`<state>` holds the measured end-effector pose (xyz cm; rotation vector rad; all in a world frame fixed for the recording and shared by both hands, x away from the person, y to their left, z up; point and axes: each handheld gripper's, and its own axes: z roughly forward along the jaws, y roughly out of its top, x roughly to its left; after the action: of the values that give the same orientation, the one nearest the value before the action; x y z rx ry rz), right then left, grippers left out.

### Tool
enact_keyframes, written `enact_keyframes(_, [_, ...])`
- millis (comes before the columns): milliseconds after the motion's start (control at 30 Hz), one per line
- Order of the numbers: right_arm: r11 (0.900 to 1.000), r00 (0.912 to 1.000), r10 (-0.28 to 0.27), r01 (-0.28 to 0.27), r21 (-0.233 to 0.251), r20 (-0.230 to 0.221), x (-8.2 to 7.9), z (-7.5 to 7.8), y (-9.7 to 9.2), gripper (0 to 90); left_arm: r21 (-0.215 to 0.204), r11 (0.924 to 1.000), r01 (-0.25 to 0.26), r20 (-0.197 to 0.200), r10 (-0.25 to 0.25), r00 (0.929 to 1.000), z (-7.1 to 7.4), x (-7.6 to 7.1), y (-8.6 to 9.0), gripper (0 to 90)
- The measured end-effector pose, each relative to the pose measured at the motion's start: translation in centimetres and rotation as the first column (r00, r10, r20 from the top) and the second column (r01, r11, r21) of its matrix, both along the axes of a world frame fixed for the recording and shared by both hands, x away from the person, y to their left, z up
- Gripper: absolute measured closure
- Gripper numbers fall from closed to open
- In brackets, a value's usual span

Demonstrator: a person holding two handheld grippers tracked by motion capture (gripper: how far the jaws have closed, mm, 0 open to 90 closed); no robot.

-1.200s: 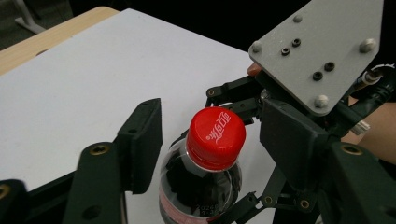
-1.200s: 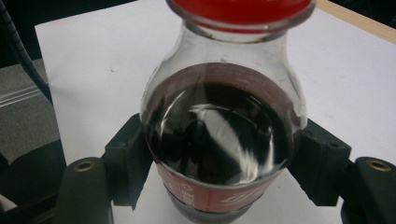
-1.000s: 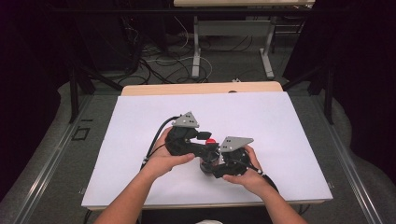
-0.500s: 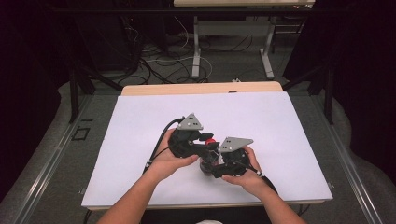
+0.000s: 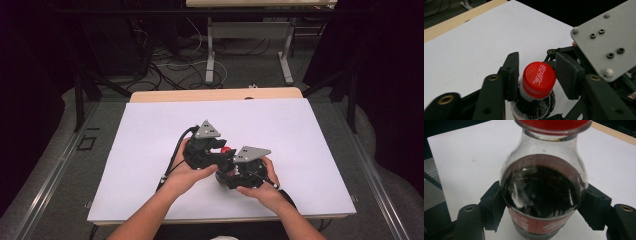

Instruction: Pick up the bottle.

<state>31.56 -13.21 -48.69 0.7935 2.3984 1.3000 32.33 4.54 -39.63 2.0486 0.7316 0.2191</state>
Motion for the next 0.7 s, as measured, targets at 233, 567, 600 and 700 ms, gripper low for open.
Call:
enact_keyframes(233, [0.9993, 0.9994, 0.033, -0.033, 0.015, -0.002, -0.03, -0.01, 0.05, 29.8, -0.012, 0.9955, 0.094, -0.043, -0.095, 0.9946, -0.38, 0.4, 0.78, 50.7])
enact_keyframes(567, [0.9997, 0.9998, 0.02, -0.02, 0.014, -0.005, -0.31, 0.13, 0.23, 29.9, 0.014, 0.9982, 0.057, 0.017, -0.058, 0.9982, -0.76, -0.19, 0.38, 61.0])
enact_keyframes(600, [0.9998, 0.9999, 0.011, -0.01, 0.016, -0.005, -0.32, 0.16, 0.25, 29.9, 0.01, 0.9992, 0.039, 0.016, -0.039, 0.9991, -0.78, -0.26, 0.34, 61.1])
enact_keyframes(700, [1.0, 0.9999, -0.005, 0.005, 0.001, 0.011, -0.27, 0.18, 0.28, 29.9, 0.009, 0.9998, -0.017, 0.016, 0.016, 0.9997, -0.84, -0.42, 0.19, 61.3])
